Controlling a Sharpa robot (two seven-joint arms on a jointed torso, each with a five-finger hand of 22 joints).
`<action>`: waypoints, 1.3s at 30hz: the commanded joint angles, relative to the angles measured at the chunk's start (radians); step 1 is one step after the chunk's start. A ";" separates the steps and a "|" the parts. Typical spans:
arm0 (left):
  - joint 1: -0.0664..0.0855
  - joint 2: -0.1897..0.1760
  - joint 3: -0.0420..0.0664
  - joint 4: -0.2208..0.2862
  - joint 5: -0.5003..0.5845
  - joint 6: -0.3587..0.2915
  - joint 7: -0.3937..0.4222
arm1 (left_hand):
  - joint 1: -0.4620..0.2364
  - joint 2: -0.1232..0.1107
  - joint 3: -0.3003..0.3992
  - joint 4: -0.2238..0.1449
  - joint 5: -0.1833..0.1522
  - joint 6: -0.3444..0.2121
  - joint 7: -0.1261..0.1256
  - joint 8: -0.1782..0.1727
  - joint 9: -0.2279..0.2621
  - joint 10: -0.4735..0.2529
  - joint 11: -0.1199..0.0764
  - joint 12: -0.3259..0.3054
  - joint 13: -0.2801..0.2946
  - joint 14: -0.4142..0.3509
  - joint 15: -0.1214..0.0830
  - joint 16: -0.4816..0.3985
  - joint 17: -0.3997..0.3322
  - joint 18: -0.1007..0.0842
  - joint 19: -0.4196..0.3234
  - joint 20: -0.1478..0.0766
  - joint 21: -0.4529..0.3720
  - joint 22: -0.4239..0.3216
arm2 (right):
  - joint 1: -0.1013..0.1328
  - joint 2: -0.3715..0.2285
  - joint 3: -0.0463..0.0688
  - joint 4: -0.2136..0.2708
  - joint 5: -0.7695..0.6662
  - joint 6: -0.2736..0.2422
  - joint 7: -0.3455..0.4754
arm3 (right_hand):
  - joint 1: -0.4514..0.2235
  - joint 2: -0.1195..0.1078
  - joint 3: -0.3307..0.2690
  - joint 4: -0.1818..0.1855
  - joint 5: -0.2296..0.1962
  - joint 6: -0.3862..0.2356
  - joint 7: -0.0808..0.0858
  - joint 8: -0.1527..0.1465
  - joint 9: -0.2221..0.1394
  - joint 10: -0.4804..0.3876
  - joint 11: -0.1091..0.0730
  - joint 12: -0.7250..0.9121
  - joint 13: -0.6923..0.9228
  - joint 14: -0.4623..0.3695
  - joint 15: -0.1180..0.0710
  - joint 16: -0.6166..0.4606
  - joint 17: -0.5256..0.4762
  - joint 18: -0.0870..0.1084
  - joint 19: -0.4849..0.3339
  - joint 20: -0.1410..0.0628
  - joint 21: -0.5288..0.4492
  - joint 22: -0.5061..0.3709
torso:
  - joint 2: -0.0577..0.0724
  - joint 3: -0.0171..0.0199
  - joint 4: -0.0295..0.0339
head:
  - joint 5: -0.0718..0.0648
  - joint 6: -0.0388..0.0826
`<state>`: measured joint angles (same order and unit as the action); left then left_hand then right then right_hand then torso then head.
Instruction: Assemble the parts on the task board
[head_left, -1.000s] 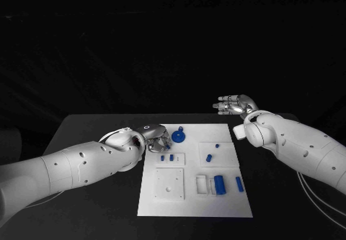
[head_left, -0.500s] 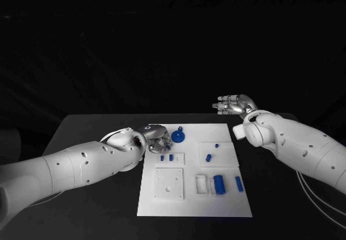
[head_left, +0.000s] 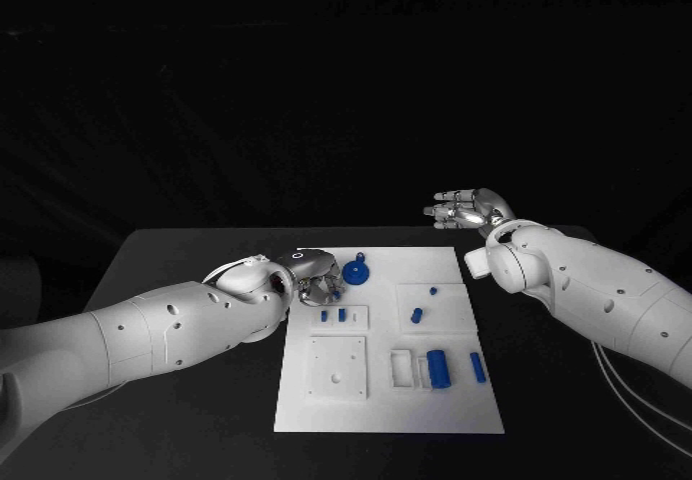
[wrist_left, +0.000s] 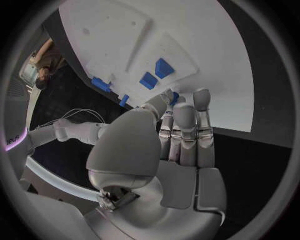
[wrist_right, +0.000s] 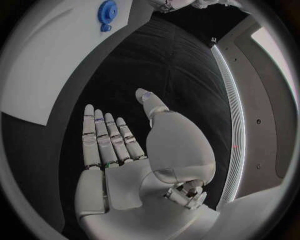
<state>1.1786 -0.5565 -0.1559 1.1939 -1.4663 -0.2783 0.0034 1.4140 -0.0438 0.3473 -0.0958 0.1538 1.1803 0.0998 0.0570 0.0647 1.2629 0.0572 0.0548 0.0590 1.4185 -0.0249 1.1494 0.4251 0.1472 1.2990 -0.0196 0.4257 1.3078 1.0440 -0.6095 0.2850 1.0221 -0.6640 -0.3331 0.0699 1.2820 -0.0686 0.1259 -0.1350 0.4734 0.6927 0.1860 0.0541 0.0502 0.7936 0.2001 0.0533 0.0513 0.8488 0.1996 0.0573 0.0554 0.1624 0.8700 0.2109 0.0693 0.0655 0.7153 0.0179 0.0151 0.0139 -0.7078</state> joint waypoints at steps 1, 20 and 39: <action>-0.005 0.005 -0.005 0.004 -0.016 0.037 0.007 | 0.003 -0.007 -0.005 0.000 -0.005 0.003 -0.002 0.006 0.001 0.002 -0.007 0.004 0.000 -0.001 -0.003 0.007 -0.001 0.011 -0.007 -0.003 0.005 0.018 | 0.000 0.001 0.000 0.001 -0.008 0.016 0.010 | -0.007 0.000 -0.004 0.004 0.006 0.004 0.019 -0.004 -0.001 0.006 -0.002 -0.003 -0.001 0.000 -0.002 -0.004 -0.001 -0.015 -0.006 -0.001 0.000 -0.001 | 0.000 0.0000 0.0007 | -0.001 0.000; -0.005 -0.009 -0.005 0.004 -0.015 -0.041 0.028 | -0.006 -0.087 0.028 -0.005 -0.010 -0.236 -0.026 0.001 -0.006 -0.167 0.048 0.003 -0.001 -0.007 0.031 -0.005 -0.006 0.025 -0.014 0.015 -0.028 0.005 | -0.004 -0.020 0.000 0.011 -0.037 0.021 -0.009 | -0.011 -0.008 -0.011 0.012 0.004 0.004 0.019 -0.004 0.000 0.001 -0.001 -0.003 -0.001 0.003 0.001 -0.003 -0.001 -0.015 0.000 0.000 0.002 0.000 | 0.000 -0.0004 0.0013 | 0.000 0.003; -0.005 -0.049 0.001 0.000 -0.007 -0.091 0.026 | 0.058 -0.084 -0.095 -0.005 0.013 -0.267 -0.032 0.000 -0.007 -0.265 0.069 0.003 -0.002 -0.019 0.037 -0.026 -0.014 0.020 -0.001 0.015 -0.130 -0.036 | -0.032 -0.116 0.000 0.119 -0.416 0.186 -0.007 | -0.052 0.026 0.138 -0.092 -0.018 0.421 -0.064 0.014 0.021 0.444 -0.123 0.008 0.008 0.594 -0.182 0.062 0.060 -0.010 0.453 -0.186 0.166 0.036 | 0.000 0.0004 -0.0001 | -0.006 0.012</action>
<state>1.1734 -0.6019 -0.1562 1.1893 -1.4768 -0.3532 0.0211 1.4632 -0.1262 0.2559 -0.1010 0.1617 0.9216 0.0694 0.0573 0.0593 1.0055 0.1287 0.0550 0.0583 1.4006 0.0112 1.1298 0.4118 0.1682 1.2926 -0.0052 0.3017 1.2704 1.0145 -0.7210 0.2852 1.1302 -0.9046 -0.2231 0.0551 1.2357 -0.0408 0.2643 -0.2211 0.4609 1.1055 0.1252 0.0658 0.0699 1.2231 0.0831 0.0610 0.0595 1.4185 0.0273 0.1120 0.1085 0.1453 1.3004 0.0351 0.2243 0.0971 0.7154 0.0180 0.0151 0.0110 -0.6971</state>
